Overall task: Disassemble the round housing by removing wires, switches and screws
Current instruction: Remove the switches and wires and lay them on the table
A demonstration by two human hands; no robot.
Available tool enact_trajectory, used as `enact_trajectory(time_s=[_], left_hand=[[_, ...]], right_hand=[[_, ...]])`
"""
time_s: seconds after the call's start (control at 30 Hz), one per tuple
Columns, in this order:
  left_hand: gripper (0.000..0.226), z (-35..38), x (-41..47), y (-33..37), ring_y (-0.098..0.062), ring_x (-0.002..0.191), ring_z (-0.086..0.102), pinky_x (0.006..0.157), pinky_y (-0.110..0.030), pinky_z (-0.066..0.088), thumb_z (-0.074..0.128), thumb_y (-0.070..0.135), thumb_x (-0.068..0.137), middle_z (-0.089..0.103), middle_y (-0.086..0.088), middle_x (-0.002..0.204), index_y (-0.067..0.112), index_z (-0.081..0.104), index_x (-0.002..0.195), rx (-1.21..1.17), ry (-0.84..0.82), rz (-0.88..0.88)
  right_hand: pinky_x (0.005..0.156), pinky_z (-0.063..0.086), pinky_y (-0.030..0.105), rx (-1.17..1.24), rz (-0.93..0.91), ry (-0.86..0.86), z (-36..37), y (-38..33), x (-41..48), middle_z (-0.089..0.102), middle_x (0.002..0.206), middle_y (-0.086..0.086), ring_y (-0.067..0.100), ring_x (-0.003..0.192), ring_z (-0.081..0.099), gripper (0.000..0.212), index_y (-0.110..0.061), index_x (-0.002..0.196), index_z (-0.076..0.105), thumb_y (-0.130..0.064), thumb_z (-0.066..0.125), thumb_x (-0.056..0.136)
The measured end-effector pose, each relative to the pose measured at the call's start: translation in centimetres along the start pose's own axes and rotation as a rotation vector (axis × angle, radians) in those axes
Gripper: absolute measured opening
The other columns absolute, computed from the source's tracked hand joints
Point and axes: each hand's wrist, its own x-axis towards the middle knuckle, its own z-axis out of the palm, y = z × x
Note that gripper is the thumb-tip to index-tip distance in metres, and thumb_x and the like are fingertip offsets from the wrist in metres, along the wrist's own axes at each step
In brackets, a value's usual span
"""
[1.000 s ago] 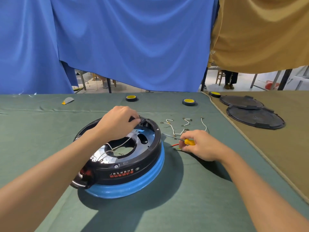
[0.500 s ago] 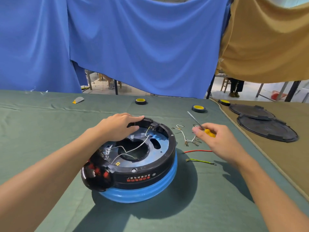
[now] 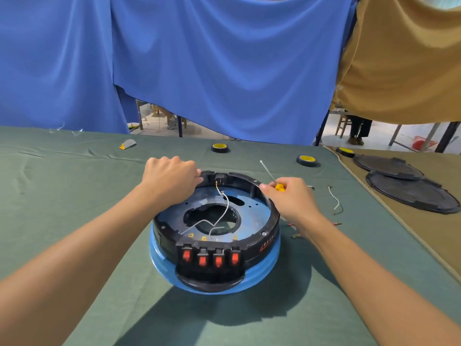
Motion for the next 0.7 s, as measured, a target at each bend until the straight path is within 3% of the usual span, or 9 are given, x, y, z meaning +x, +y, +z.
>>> enact_trajectory(time_s=[0.1,0.17,0.23,0.3,0.37,0.47,0.57,0.63,0.7], left_hand=[[0.04,-0.2,-0.3,-0.5,-0.034,0.092,0.065,0.066,-0.033,0.032,0.037,0.051,0.101,0.067,-0.007,0.099,0.021,0.063,0.1,0.059,0.012,0.004],[0.037,-0.3,-0.5,-0.8,-0.033,0.093,0.064,0.067,-0.033,0.033,0.037,0.048,0.102,0.066,-0.007,0.1,0.019,0.062,0.1,0.083,0.009,-0.006],[0.033,-0.3,-0.5,-0.9,-0.033,0.091,0.064,0.066,-0.033,0.033,0.04,0.043,0.102,0.065,-0.007,0.096,0.018,0.061,0.099,0.103,0.008,-0.026],[0.023,-0.2,-0.6,-0.6,-0.031,0.08,0.059,0.063,-0.031,0.031,0.046,0.034,0.101,0.057,-0.003,0.079,0.017,0.06,0.095,0.122,0.01,-0.046],[0.015,-0.3,-0.8,-0.2,-0.028,0.07,0.049,0.056,-0.028,0.026,0.05,0.025,0.098,0.041,0.001,0.065,0.018,0.056,0.086,0.143,0.005,-0.07],[0.017,-0.5,-1.7,0.2,-0.03,0.076,0.058,0.052,-0.027,0.021,0.051,0.027,0.097,0.046,0.0,0.068,0.018,0.053,0.082,0.108,0.003,-0.073],[0.034,-1.0,-2.8,0.3,-0.035,0.087,0.061,0.063,-0.031,0.032,0.046,0.042,0.099,0.06,-0.006,0.086,0.018,0.044,0.075,-0.02,0.019,-0.122],[0.045,-1.5,-3.1,0.1,-0.035,0.076,0.052,0.064,-0.034,0.03,0.046,0.046,0.098,0.054,-0.008,0.078,0.015,0.036,0.067,-0.082,0.022,-0.195],[0.043,-1.6,-3.0,-0.3,-0.032,0.072,0.044,0.065,-0.034,0.031,0.049,0.048,0.095,0.046,-0.006,0.069,0.017,0.046,0.065,-0.131,0.045,-0.241]], right_hand=[[0.059,0.034,0.032,-0.02,0.045,-0.005,-0.6,0.1,-0.2,0.041,0.047,-0.003,0.023,0.061,0.04,0.044,-0.013,0.059,0.049,-0.045,0.065,0.086],[0.055,0.028,0.03,-0.056,0.041,-0.059,-1.3,0.5,-1.3,0.042,0.049,0.004,0.023,0.054,0.038,0.047,-0.016,0.056,0.041,-0.046,0.067,0.082],[0.055,0.026,0.03,-0.098,0.034,-0.107,-1.6,0.8,-2.3,0.054,0.063,0.016,0.032,0.059,0.052,0.053,-0.019,0.051,0.033,-0.045,0.067,0.081],[0.058,0.027,0.031,-0.078,0.031,-0.102,-1.6,1.0,-2.5,0.053,0.066,0.015,0.039,0.074,0.061,0.056,-0.019,0.05,0.028,-0.042,0.067,0.082],[0.056,0.023,0.03,-0.032,0.037,-0.082,-1.4,1.2,-2.0,0.043,0.062,0.01,0.034,0.059,0.046,0.053,-0.019,0.051,0.029,-0.035,0.067,0.083],[0.052,0.021,0.028,-0.018,0.05,0.001,-1.0,1.4,-0.3,0.04,0.05,0.001,0.023,0.054,0.028,0.045,-0.014,0.052,0.04,-0.027,0.068,0.085],[0.054,0.03,0.032,-0.102,0.049,0.114,-1.1,1.1,1.4,0.045,0.044,-0.001,0.028,0.061,0.043,0.042,-0.008,0.052,0.052,-0.028,0.067,0.086],[0.054,0.031,0.035,-0.173,0.035,0.153,-1.4,0.9,2.1,0.052,0.055,0.008,0.033,0.073,0.049,0.042,-0.002,0.061,0.056,-0.033,0.064,0.088],[0.051,0.028,0.034,-0.225,0.021,0.155,-1.9,0.8,1.8,0.043,0.051,0.006,0.03,0.067,0.046,0.05,-0.01,0.054,0.042,-0.04,0.063,0.089]])
